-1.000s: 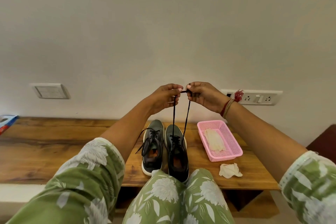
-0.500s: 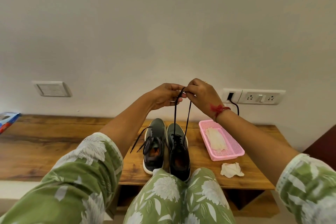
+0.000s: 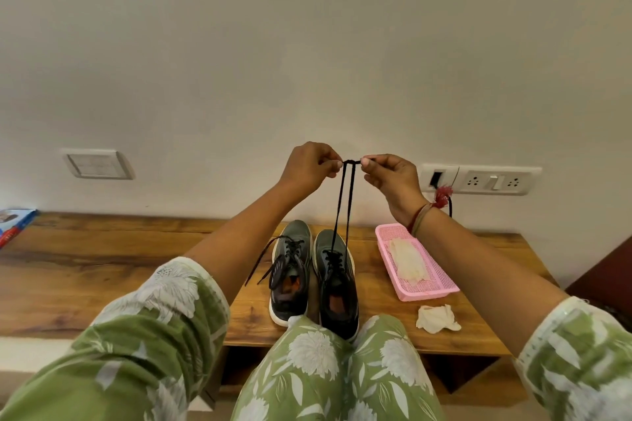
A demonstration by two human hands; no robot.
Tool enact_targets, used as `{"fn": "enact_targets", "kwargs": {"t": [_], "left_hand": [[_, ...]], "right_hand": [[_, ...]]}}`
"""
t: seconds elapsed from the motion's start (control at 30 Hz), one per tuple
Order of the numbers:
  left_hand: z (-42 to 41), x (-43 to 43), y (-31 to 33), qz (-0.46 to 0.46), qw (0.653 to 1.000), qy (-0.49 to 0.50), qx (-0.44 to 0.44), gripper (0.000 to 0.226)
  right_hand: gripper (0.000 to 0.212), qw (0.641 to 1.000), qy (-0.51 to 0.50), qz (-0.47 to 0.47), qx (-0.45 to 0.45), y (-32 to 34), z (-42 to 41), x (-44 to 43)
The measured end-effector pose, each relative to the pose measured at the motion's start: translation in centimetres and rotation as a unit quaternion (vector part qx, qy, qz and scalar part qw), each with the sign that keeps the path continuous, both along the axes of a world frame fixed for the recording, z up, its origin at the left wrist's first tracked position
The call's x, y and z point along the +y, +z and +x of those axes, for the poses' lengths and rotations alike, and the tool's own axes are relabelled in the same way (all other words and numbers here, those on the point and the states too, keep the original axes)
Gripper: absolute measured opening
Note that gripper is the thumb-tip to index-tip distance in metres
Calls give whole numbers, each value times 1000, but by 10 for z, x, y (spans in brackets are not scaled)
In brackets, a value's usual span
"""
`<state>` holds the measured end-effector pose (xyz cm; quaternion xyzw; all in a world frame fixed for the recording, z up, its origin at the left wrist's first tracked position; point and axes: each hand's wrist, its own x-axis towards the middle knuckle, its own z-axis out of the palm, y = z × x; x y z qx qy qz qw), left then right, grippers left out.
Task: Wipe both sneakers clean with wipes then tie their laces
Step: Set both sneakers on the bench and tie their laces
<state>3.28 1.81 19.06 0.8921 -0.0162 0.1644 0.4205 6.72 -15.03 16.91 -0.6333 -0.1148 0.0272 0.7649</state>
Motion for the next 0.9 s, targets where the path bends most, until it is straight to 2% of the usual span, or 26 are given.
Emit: {"fn": "enact_targets", "kwargs": {"t": [0.1,0.17,0.2,0.23,0.33,0.4,0.5,0.57,0.6,0.67,0.7,0.73,0.77,0.8,0.83,0.87,0.9], "left_hand": [[0,-3,-9,-41,999,24,18,13],[0,-6,-14,-148,987,42,54,11],[0,-9,-17,-233,968,50,82,10],[1,-12,-20,-333,934,58,116,11],[6,-21,-26,-603,770,78,190,21],[7,-23,-30,-687,698,81,186,27],[9,-23,-39,-759,627,82,158,40],[11,-20,-48,-810,565,87,131,37],[13,-18,-52,-821,552,90,118,36],[14,-13,-60,-806,573,97,110,34],[15,-10,-63,-781,606,99,115,34],[15,-7,-65,-743,650,97,122,32],[15,-3,-66,-684,712,96,127,30],[15,2,-67,-604,781,91,132,27],[14,7,-69,-504,849,82,136,23],[12,12,-71,-394,907,67,135,17],[9,18,-74,-279,951,47,127,10]], "right_hand": [[6,991,53,92,86,-4,2,3],[8,977,58,159,134,-5,4,6],[9,970,58,182,150,-6,5,8],[11,965,58,197,164,-8,7,9],[14,949,41,240,200,-15,13,13],[18,932,12,279,231,-20,16,15],[24,896,-19,349,274,-26,21,13],[23,878,-28,383,287,-29,25,9],[23,878,-28,381,289,-30,27,5],[22,910,-24,309,276,-33,30,-2],[21,937,-25,240,253,-35,32,-6],[18,965,-30,150,213,-38,34,-10],[13,987,-39,40,150,-41,36,-15],[10,993,-43,-88,61,-44,37,-20],[13,973,-38,-224,-47,-47,39,-27],[18,924,-14,-351,-149,-51,40,-33],[24,859,23,-461,-219,-55,40,-38]]}}
